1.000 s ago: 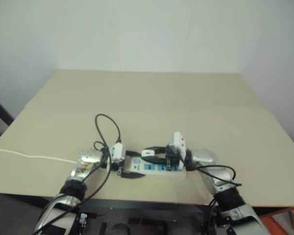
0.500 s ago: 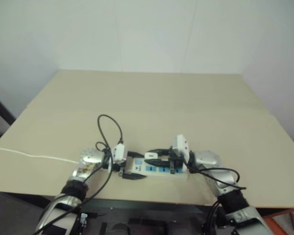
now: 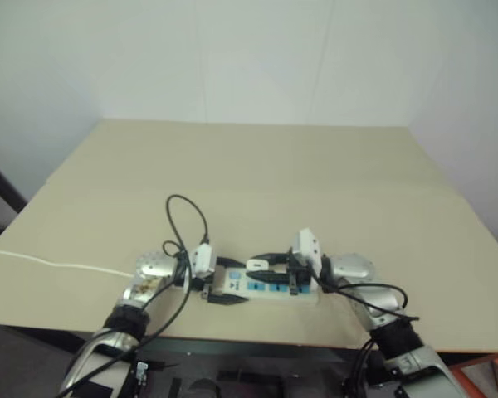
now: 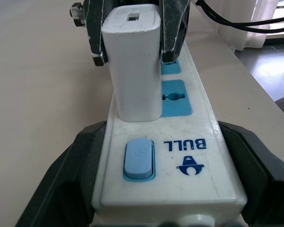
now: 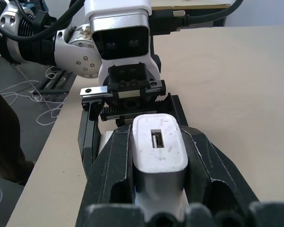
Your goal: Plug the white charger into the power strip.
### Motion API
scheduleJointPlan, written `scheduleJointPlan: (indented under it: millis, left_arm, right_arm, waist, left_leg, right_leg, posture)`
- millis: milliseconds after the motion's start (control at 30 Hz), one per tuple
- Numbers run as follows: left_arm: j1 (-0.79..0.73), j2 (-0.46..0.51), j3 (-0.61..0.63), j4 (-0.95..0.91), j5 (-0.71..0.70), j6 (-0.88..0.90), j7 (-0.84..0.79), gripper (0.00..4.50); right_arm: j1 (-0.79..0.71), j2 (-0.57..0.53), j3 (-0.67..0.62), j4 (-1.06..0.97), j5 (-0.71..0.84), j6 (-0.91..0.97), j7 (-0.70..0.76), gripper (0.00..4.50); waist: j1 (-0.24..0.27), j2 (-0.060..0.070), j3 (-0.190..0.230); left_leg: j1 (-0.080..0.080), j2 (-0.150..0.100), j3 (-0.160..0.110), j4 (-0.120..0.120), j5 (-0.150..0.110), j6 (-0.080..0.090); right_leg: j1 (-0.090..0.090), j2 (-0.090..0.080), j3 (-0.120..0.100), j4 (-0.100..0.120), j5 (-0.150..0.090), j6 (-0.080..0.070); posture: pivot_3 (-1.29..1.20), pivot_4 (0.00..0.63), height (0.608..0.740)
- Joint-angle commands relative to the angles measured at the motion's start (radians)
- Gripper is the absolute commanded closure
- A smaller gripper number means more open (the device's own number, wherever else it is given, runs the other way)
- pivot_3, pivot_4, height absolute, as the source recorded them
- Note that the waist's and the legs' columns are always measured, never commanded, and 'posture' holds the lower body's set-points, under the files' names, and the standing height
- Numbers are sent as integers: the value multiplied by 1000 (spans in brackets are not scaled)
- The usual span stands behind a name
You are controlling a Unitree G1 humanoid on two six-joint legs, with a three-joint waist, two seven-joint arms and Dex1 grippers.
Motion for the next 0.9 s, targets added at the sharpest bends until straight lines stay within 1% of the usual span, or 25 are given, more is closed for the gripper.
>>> scheduleJointPlan:
  millis: [33, 467, 700, 733, 833, 900]
  left_arm:
    - [9, 32, 11, -5, 13, 12, 2, 1202]
    - [6, 31, 12, -3, 13, 11, 6, 1202]
    - [9, 33, 12, -9, 12, 14, 10, 1202]
    - [9, 34, 12, -10, 12, 15, 11, 1202]
    - [11, 34, 12, -13, 11, 16, 13, 1202]
    - [12, 35, 12, -15, 9, 17, 13, 1202]
  right_arm:
    - [52, -58, 19, 87, -78, 34, 2, 3392]
    - [15, -40, 65, 102, -94, 24, 20, 3392]
    - [7, -35, 67, 111, -88, 34, 29, 3392]
    - [6, -36, 69, 110, -86, 44, 33, 2661]
    - [5, -37, 70, 103, -88, 59, 35, 1709]
    - [8, -40, 73, 90, -90, 67, 35, 963]
  waist:
    - [0, 0, 0]
    - [-3, 0, 0]
    - [-4, 0, 0]
    - [-3, -1, -1]
    - [-6, -2, -2]
    - [-6, -3, -2]
  left_leg:
    - [0, 0, 0, 0, 0, 0]
    - [1, 0, 0, 0, 0, 0]
    - [2, 1, 0, 0, 0, 0]
    - [2, 1, 0, 0, 0, 0]
    - [2, 1, 0, -1, 0, 0]
    - [2, 1, 0, -1, 0, 0]
  right_leg:
    - [0, 0, 0, 0, 0, 0]
    - [1, 0, 0, 0, 0, 0]
    - [1, 0, 0, 0, 0, 0]
    - [1, 0, 0, 0, 0, 0]
    - [1, 0, 0, 0, -1, 0]
    - [1, 1, 0, 0, -1, 0]
  posture:
    - [0, 150, 740]
    - [0, 150, 740]
    - [0, 150, 740]
    - [0, 150, 740]
    - [0, 150, 740]
    - [0, 150, 740]
